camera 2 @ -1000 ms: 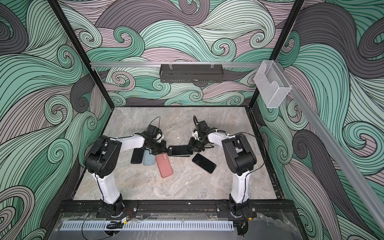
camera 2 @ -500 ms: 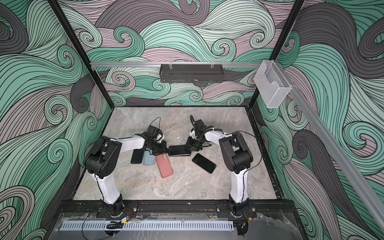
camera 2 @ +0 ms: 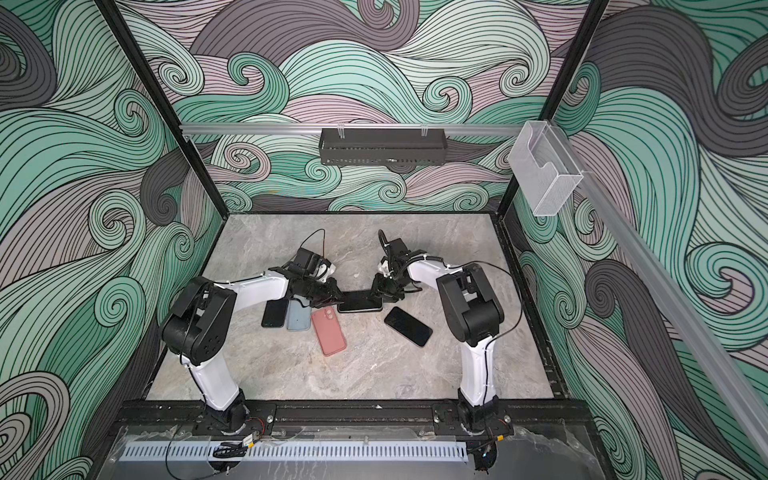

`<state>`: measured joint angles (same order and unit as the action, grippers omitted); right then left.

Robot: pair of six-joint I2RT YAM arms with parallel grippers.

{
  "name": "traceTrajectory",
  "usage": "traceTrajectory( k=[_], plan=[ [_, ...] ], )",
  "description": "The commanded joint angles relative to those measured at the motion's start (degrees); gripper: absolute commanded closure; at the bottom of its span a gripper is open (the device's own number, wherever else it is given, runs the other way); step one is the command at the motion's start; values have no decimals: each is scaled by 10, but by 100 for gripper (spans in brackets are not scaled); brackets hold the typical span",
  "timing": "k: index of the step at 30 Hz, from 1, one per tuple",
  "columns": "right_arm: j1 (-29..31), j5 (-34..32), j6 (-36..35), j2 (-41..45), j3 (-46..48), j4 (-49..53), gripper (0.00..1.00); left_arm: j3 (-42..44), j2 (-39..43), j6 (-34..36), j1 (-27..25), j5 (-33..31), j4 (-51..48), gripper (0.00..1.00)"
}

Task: Put the phone into the phone case

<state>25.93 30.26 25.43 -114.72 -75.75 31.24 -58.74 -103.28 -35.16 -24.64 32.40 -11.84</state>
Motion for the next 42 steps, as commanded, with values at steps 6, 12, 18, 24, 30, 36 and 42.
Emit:
traceTrajectory(
  k=[6, 12, 18, 24, 30, 36, 42],
  plan=[
    [7, -53, -8, -13, -14, 45, 58, -12, 20, 19, -2, -76, -64, 84],
    [13, -79, -15, -10, -31, 70, 55, -10, 18, 27, -2, -115, -86, 80],
    [19, -99, -17, -11, -50, 91, 55, -3, 6, 25, -3, -69, -35, 80],
    [27, -111, -18, -18, -65, 104, 55, -16, -22, 26, -4, -59, -26, 81],
    [31, -114, -18, -26, -77, 108, 55, -25, -33, 26, -3, -86, -51, 82],
    [34, -113, -18, -30, -83, 110, 57, -23, -28, 29, -3, -96, -54, 82],
    [44, -113, -18, -41, -100, 117, 62, -29, -40, 27, -3, -70, -35, 82]
  ],
)
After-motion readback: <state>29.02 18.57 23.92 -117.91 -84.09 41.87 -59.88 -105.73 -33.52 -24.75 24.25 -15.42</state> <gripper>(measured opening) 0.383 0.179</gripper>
